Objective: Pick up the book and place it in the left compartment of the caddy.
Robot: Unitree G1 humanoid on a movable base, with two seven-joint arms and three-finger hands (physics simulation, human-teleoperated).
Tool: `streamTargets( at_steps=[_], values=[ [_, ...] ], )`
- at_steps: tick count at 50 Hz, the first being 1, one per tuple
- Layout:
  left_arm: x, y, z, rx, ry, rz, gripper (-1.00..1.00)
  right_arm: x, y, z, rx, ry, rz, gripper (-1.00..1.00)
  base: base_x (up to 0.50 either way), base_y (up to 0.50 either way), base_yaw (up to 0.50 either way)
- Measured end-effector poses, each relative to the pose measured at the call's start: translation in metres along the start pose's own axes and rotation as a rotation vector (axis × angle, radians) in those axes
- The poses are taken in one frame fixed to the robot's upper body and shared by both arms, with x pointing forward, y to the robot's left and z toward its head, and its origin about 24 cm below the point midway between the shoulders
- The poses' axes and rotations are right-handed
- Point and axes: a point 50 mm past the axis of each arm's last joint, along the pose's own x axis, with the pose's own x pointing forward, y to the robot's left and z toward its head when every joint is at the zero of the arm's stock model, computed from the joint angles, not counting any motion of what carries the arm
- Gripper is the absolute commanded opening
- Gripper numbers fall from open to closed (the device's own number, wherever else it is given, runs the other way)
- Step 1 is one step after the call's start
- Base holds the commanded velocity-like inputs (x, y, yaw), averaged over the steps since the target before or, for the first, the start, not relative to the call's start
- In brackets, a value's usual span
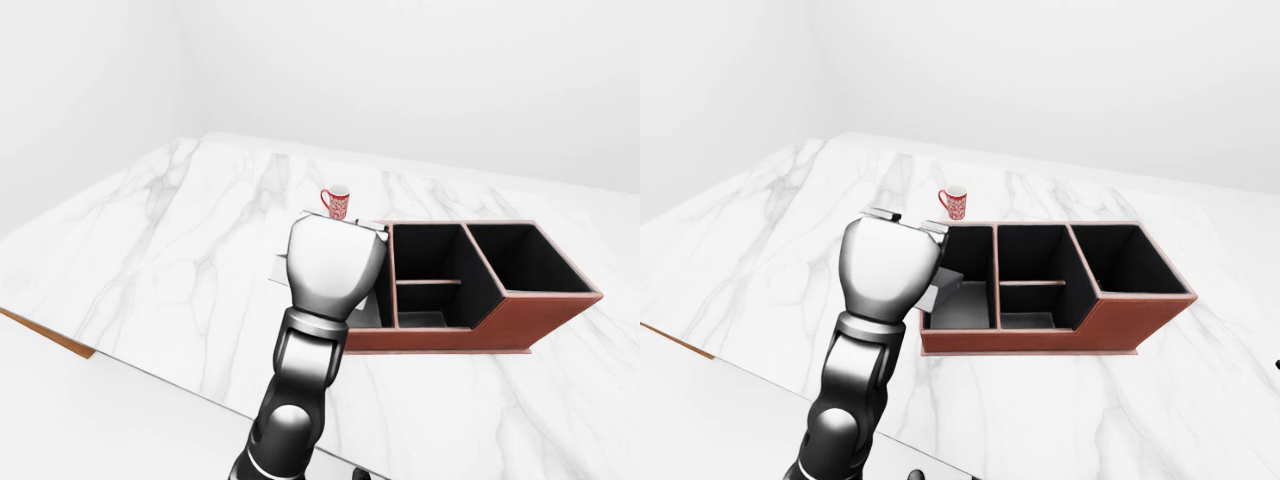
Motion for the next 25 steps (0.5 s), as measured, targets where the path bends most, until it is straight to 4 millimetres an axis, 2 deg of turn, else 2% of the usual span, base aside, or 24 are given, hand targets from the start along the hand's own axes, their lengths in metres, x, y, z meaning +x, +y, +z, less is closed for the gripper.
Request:
streamTargets(
  at_steps=[25],
  values=[
    [0.0053,-0.0071,0.0084,-0.026,-0.016,-0.030,-1.00,0.0003,0.0001,-0.0027,-0.003,0.011,0.001,1.00,0.00,0.00,0.00]
  ],
)
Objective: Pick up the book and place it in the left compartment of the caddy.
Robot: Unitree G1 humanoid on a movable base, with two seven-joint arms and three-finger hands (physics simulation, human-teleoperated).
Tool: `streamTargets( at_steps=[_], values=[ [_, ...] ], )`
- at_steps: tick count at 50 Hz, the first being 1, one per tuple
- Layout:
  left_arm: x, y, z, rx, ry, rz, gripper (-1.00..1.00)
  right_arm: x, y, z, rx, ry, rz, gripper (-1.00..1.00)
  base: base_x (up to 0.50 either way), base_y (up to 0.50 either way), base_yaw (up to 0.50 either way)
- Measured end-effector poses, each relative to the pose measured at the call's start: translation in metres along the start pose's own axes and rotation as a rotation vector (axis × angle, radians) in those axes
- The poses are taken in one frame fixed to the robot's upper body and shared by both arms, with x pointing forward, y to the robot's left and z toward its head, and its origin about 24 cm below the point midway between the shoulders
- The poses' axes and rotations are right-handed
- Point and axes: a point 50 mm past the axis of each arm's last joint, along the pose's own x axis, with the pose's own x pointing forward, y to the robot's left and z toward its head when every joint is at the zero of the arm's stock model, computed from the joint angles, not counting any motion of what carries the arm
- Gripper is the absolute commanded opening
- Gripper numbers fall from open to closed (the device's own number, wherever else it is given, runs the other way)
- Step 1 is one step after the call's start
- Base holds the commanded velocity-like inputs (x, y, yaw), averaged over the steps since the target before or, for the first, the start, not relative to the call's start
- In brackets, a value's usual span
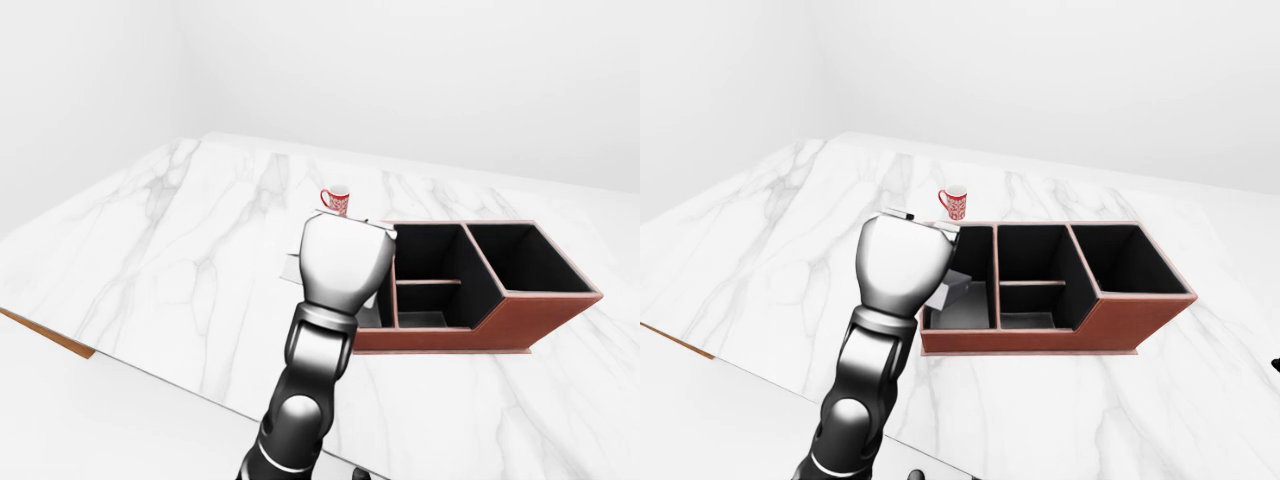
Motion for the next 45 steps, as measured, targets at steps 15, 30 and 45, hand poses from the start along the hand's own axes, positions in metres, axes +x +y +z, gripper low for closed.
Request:
streamTargets(
  at_steps=[15,30,45],
  values=[
    [0.007,-0.010,0.008,0.003,-0.027,-0.038,-1.00,0.000,0.000,0.000,-0.001,0.000,0.003,1.00,0.00,0.00,0.00],
    [0.017,-0.023,0.017,0.010,-0.060,-0.075,-1.00,-0.001,0.000,0.001,-0.003,-0.001,0.007,1.00,0.00,0.00,0.00],
    [0.026,-0.037,0.021,0.001,-0.075,-0.114,-1.00,-0.001,0.000,0.002,-0.006,-0.006,0.009,1.00,0.00,0.00,0.00]
  ],
)
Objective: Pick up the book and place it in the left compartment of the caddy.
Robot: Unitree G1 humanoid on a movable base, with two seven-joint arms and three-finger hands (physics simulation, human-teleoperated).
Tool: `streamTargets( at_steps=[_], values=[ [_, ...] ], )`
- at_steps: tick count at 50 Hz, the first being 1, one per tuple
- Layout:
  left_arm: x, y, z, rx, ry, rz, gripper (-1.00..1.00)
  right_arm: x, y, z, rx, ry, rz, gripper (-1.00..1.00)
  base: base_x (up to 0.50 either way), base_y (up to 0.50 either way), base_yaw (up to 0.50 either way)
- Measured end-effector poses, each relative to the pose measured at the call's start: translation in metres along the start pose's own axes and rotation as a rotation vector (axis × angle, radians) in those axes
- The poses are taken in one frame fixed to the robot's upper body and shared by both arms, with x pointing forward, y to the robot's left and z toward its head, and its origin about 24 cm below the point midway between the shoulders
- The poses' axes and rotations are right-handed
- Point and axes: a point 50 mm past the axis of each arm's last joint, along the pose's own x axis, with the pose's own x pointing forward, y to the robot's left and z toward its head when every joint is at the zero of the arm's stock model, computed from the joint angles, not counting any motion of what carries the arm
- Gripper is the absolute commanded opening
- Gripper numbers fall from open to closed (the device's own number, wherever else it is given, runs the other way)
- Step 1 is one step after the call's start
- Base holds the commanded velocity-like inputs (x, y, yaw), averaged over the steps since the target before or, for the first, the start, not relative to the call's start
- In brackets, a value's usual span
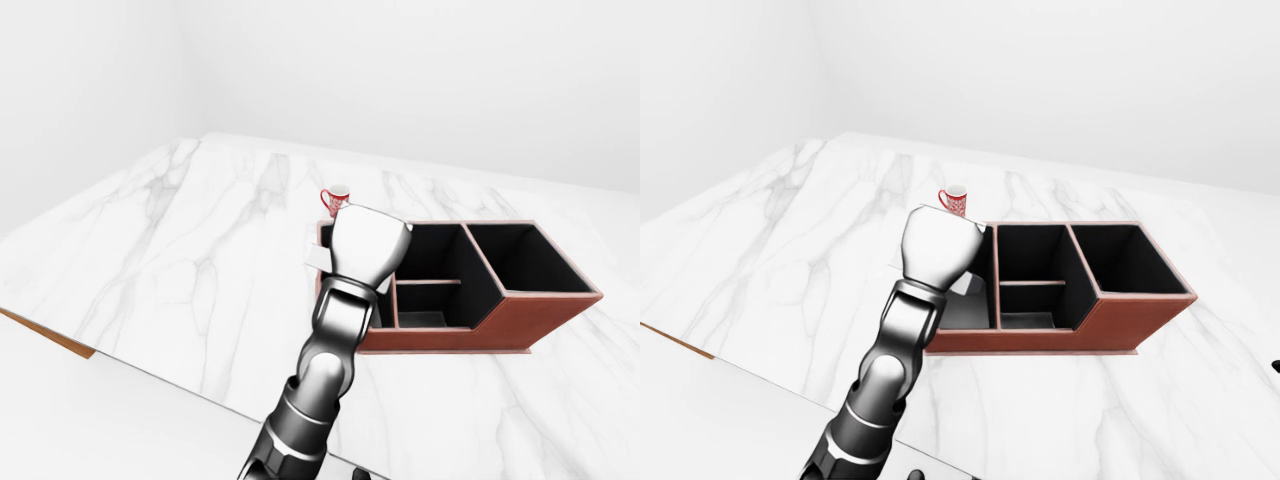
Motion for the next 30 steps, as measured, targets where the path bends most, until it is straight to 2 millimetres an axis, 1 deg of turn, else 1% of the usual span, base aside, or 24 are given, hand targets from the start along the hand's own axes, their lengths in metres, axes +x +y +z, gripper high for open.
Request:
streamTargets(
  at_steps=[16,30],
  values=[
    [0.007,-0.013,0.003,-0.006,-0.014,-0.031,-1.00,0.000,0.000,-0.001,-0.001,0.004,0.000,1.00,0.00,0.00,0.00],
    [0.011,-0.027,0.011,-0.012,-0.044,-0.060,-1.00,0.001,0.000,-0.002,-0.001,0.007,0.000,1.00,0.00,0.00,0.00]
  ],
)
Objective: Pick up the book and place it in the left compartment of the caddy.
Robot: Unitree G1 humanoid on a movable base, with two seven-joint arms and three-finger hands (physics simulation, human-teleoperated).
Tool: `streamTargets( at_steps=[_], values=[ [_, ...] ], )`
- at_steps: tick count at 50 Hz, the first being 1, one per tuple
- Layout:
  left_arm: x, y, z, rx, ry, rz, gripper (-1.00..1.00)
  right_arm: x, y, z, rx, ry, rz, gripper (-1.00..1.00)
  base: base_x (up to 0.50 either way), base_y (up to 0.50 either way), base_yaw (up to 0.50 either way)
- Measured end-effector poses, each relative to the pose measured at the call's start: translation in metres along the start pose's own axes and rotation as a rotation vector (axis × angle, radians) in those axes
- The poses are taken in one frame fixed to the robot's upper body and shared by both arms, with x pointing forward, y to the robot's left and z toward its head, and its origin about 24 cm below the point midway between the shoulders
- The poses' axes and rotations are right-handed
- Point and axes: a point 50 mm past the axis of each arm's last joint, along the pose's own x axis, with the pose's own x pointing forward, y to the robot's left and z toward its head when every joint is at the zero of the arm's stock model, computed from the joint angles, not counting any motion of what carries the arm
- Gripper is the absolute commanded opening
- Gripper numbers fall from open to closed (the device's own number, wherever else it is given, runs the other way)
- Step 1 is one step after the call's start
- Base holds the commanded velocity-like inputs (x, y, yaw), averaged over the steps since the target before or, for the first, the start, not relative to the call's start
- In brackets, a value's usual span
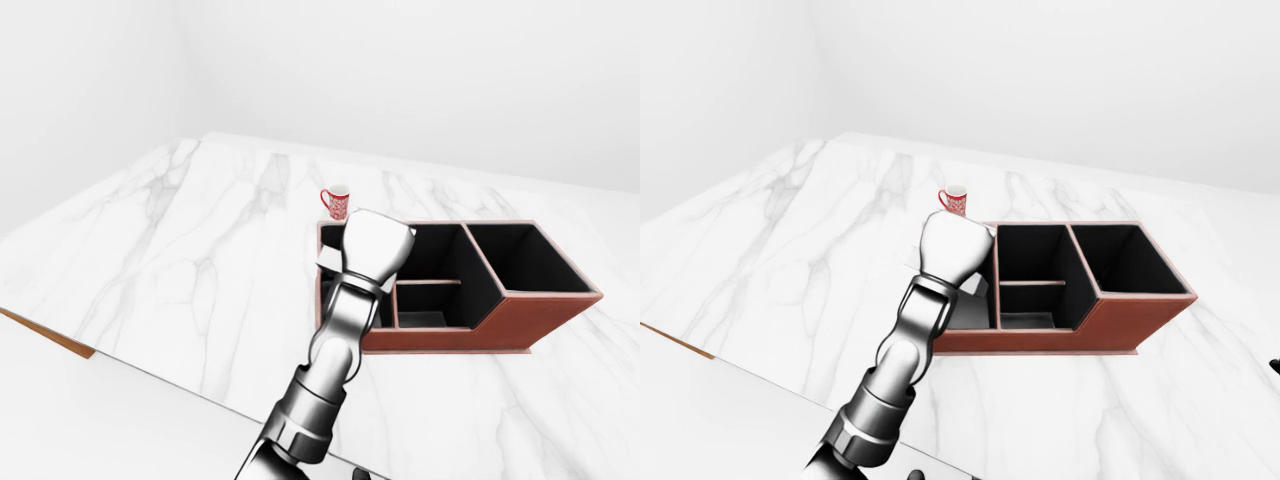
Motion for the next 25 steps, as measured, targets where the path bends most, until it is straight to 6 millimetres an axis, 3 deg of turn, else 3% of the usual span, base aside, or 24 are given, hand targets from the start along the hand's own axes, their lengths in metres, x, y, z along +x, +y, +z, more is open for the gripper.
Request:
streamTargets(
  at_steps=[25],
  values=[
    [0.004,-0.035,0.010,-0.011,-0.048,-0.084,-1.00,0.000,0.000,0.001,-0.005,-0.004,0.002,1.00,0.00,0.00,0.00]
  ],
)
